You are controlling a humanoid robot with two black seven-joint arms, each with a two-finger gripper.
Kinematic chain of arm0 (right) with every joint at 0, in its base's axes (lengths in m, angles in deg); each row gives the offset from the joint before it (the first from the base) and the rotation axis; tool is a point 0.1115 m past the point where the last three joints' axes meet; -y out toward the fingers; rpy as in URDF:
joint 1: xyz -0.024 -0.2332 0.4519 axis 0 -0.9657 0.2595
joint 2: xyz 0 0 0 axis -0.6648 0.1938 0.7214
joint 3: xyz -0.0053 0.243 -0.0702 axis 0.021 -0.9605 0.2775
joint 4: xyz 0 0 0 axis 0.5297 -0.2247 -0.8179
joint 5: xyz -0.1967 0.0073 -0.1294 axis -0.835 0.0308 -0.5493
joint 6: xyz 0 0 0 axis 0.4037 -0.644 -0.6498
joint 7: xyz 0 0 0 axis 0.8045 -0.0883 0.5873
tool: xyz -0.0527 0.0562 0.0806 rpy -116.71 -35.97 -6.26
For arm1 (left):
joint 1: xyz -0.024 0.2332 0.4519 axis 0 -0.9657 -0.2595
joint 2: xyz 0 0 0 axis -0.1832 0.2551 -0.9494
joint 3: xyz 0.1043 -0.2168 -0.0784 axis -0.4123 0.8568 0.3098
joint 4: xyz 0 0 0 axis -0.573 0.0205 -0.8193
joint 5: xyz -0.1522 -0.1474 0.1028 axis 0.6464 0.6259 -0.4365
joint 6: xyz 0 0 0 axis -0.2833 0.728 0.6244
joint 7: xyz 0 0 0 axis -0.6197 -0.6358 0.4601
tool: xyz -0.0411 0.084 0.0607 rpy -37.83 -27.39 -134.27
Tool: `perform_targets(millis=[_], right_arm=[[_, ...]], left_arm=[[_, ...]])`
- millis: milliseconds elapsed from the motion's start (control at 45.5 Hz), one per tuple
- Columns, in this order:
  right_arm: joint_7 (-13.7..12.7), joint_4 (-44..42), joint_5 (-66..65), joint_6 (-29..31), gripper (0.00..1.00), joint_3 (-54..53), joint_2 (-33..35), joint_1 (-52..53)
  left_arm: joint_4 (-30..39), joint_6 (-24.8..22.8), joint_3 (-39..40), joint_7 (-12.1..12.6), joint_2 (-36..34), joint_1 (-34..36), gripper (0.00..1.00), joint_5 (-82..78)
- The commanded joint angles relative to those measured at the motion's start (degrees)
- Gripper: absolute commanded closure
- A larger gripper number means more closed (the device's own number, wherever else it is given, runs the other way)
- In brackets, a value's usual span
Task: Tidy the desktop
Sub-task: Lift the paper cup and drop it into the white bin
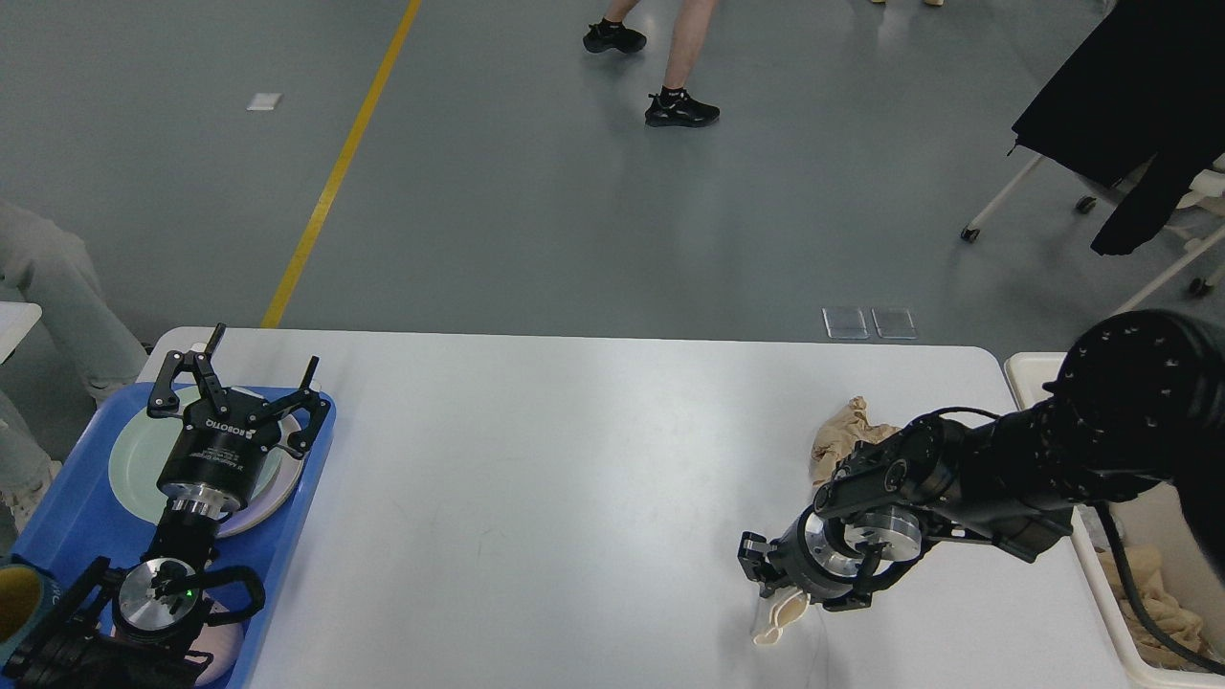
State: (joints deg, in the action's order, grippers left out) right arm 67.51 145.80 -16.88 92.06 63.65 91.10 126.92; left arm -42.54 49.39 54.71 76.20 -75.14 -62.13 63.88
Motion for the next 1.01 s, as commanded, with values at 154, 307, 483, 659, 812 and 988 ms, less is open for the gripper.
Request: perform_targets(millis=[154,307,483,659,812,988], right_arm=[[0.03,4.84,0.04,0.13,1.0,0.52,2.3,5.17],[0.03,9.85,0.04,2.15,1.0,2.63,3.26,11.49],[0.21,16.79,0.22,10.13,1.0,6.85,3.7,22.47],[0.47,22.07,0.13,21.39,1.0,13.7,6.69,36.62],[0.65,25.58,-1.27,29.91,1.0,19.33,12.05,47.7],[1.0,26.91,-4.18,32.12,1.0,24.51,14.34,53.86]], left_arm=[[0.0,0.0,0.0,0.0,0.0,0.0,0.04,0.0],[0.0,0.0,0.0,0.0,0.0,0.0,0.04,0.0],[0.0,0.0,0.0,0.0,0.0,0.0,0.04,0.0],[0.0,0.0,0.0,0.0,0.0,0.0,0.04,0.0],[-0.09,0.0,0.0,0.0,-0.09,0.0,0.04,0.0],[0.0,0.0,0.0,0.0,-0.09,0.0,0.04,0.0]])
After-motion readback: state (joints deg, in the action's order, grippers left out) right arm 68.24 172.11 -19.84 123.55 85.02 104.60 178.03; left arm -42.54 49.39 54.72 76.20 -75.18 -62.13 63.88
